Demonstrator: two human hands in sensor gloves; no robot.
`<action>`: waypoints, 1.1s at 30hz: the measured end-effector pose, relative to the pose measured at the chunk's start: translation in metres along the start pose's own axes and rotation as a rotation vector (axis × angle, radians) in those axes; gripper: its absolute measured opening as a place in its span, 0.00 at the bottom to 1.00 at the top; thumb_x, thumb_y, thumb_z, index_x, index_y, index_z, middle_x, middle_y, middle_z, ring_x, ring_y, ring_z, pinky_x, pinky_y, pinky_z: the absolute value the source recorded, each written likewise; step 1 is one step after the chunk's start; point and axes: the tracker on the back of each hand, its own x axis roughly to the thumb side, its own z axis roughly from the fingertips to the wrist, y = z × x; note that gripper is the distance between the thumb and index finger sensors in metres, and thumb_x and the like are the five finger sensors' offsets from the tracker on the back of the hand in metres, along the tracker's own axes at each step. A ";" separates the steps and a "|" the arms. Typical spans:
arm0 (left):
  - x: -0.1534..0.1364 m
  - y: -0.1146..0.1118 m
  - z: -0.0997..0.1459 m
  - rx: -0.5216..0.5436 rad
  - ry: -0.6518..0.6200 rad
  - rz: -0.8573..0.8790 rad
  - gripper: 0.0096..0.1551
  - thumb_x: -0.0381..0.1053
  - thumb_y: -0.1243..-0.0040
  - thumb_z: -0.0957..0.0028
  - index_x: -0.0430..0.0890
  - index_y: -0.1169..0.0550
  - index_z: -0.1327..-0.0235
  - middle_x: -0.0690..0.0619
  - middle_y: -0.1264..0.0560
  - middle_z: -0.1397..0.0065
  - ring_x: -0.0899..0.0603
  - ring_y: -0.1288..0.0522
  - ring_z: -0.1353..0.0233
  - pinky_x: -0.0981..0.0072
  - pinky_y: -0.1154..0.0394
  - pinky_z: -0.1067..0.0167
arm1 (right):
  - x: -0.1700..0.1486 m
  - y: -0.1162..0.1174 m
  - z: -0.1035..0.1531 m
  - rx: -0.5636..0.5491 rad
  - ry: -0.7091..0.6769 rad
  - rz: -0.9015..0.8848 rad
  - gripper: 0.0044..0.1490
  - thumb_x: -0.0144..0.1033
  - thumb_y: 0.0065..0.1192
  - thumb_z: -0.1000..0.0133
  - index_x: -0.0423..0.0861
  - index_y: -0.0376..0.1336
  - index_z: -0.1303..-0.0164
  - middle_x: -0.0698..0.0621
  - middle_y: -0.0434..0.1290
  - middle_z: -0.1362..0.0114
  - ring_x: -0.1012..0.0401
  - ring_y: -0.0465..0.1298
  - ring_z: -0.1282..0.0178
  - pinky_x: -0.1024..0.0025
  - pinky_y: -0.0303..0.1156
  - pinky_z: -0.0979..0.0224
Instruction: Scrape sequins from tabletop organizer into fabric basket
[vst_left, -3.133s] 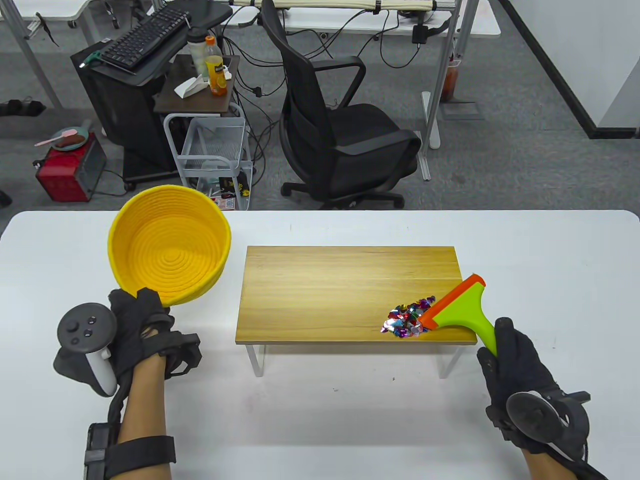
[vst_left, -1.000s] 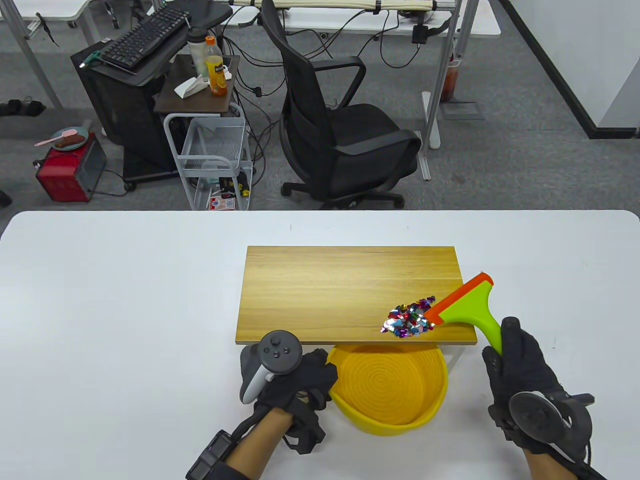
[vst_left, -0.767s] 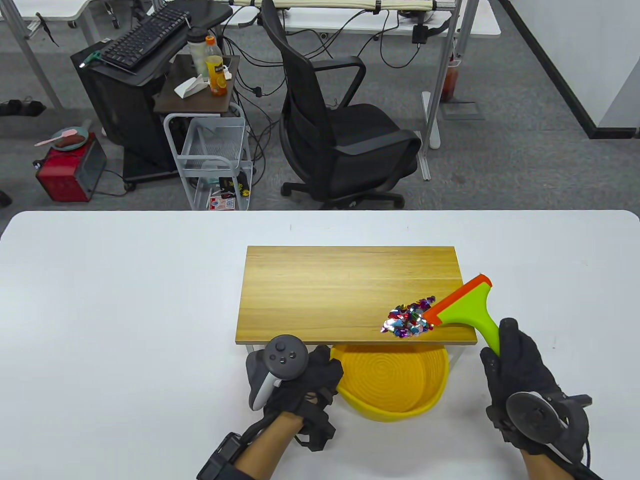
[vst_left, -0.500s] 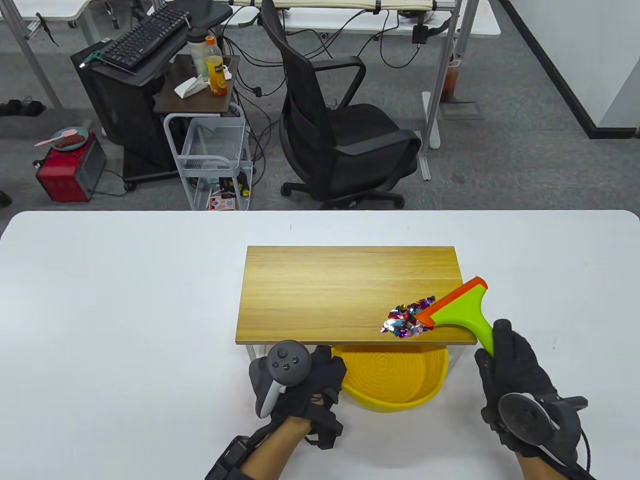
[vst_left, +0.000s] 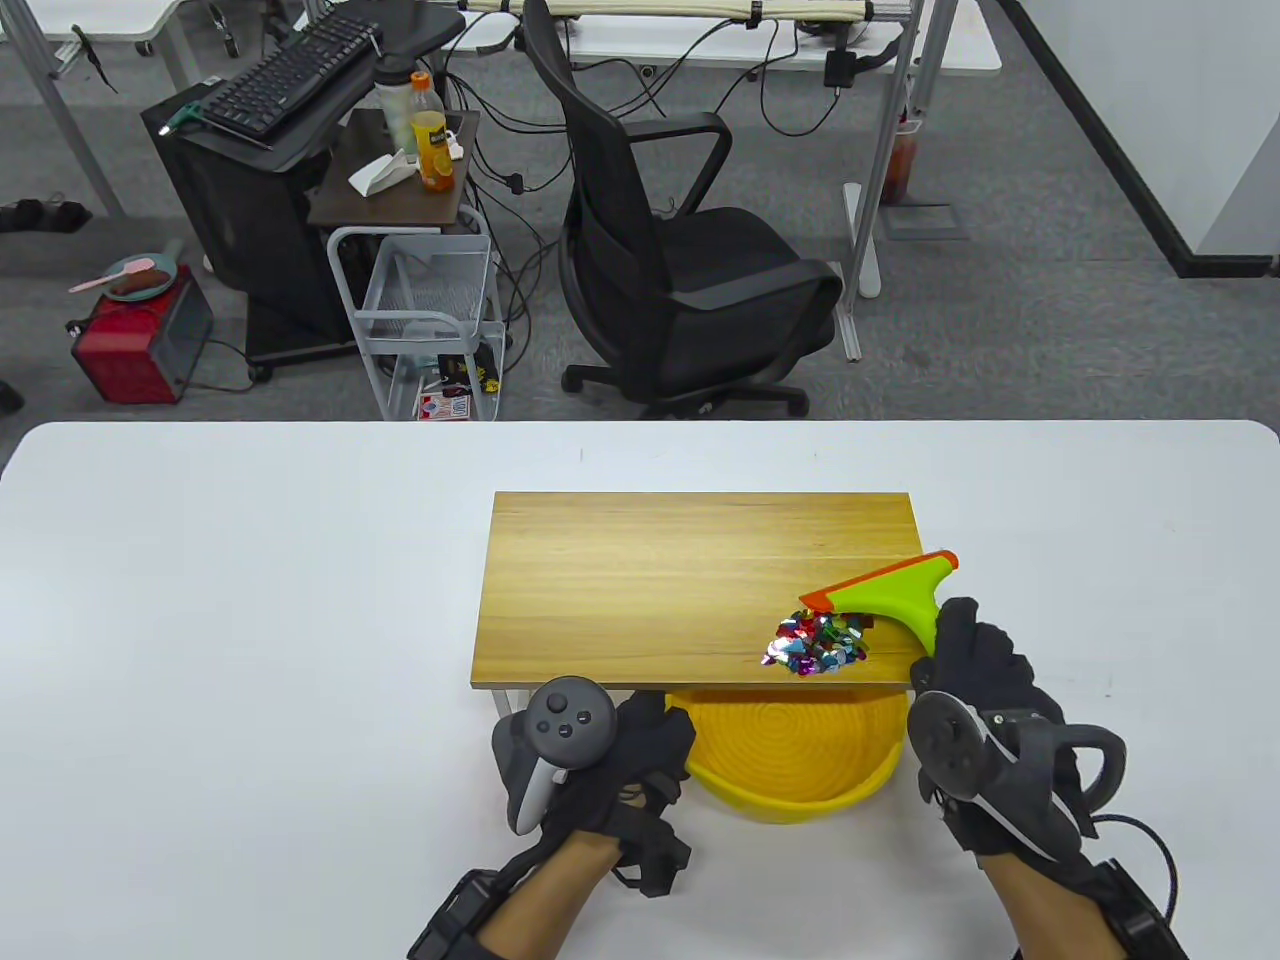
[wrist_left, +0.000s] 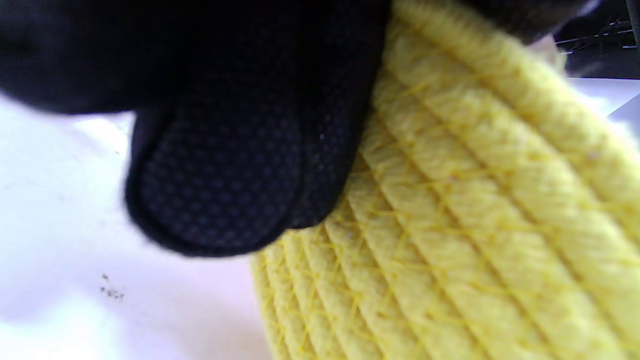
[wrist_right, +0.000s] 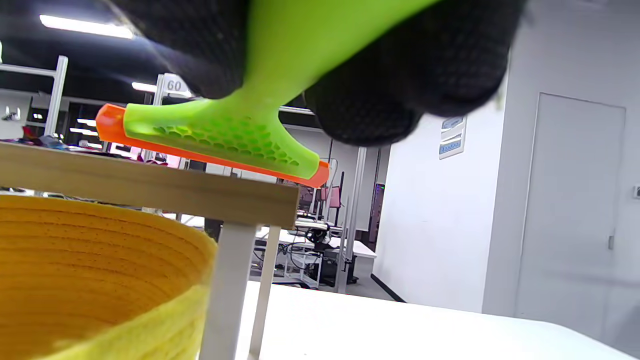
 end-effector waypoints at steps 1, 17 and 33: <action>0.000 0.000 0.000 -0.001 0.000 0.004 0.31 0.54 0.41 0.47 0.26 0.26 0.51 0.39 0.10 0.69 0.41 0.09 0.75 0.54 0.13 0.79 | 0.003 -0.002 -0.003 0.014 0.000 0.026 0.39 0.42 0.63 0.35 0.35 0.56 0.20 0.33 0.70 0.28 0.45 0.81 0.48 0.60 0.81 0.50; 0.007 0.001 0.008 -0.002 -0.015 0.043 0.32 0.54 0.41 0.47 0.26 0.26 0.51 0.39 0.10 0.68 0.40 0.09 0.75 0.54 0.13 0.79 | 0.022 -0.021 0.033 0.092 -0.078 0.168 0.39 0.43 0.61 0.35 0.34 0.56 0.20 0.33 0.71 0.29 0.46 0.82 0.51 0.63 0.82 0.52; 0.004 0.003 0.008 -0.010 0.002 0.060 0.32 0.54 0.41 0.47 0.26 0.26 0.51 0.38 0.10 0.68 0.40 0.09 0.74 0.53 0.13 0.79 | 0.029 -0.064 0.072 0.075 -0.154 0.143 0.39 0.43 0.62 0.35 0.35 0.56 0.20 0.34 0.71 0.29 0.46 0.82 0.51 0.63 0.82 0.53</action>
